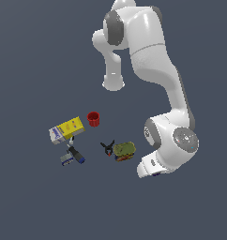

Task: Pick up a designated object from a clutter of objects.

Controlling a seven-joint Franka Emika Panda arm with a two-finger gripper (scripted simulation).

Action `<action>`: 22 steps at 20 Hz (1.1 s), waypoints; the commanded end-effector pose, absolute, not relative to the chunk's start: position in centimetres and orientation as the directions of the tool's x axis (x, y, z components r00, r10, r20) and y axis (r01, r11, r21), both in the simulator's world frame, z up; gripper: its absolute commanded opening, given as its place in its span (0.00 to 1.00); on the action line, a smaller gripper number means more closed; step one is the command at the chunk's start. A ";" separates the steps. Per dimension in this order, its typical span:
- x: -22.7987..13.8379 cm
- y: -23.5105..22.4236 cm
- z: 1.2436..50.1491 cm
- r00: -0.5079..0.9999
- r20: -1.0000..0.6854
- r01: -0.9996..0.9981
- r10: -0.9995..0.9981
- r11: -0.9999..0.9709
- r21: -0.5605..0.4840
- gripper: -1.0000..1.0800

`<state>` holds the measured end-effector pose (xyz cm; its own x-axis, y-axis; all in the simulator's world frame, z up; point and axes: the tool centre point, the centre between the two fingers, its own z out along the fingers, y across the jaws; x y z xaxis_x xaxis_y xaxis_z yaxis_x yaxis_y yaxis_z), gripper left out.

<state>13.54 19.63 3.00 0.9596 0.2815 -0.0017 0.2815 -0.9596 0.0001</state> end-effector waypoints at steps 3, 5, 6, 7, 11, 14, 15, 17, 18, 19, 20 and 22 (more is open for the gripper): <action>13.7 19.7 2.1 0.960 0.000 0.282 0.282 -0.960 0.000 0.96; 13.7 19.7 2.2 0.960 0.000 0.282 0.282 -0.960 0.000 0.96; 13.7 19.7 2.2 0.960 0.000 0.282 0.282 -0.960 0.000 0.00; 13.7 19.7 2.2 0.960 0.000 0.282 0.282 -0.960 0.000 0.00; 13.7 19.7 2.2 0.960 0.000 0.282 0.282 -0.960 0.000 0.00; 13.7 19.7 2.2 0.960 0.000 0.282 0.282 -0.960 0.000 0.00; 13.7 19.7 2.2 0.960 0.000 0.282 0.282 -0.960 0.000 0.00; 13.7 19.7 2.2 0.960 0.000 0.281 0.281 -0.960 0.000 0.00; 13.7 19.6 2.3 0.960 0.000 0.281 0.281 -0.960 0.000 0.00; 13.7 19.6 2.4 0.960 0.000 0.281 0.281 -0.960 0.000 0.00; 13.7 19.5 2.6 0.960 0.000 0.281 0.281 -0.960 0.000 0.00; 13.6 19.3 3.1 0.960 0.000 0.281 0.281 -0.960 0.000 0.00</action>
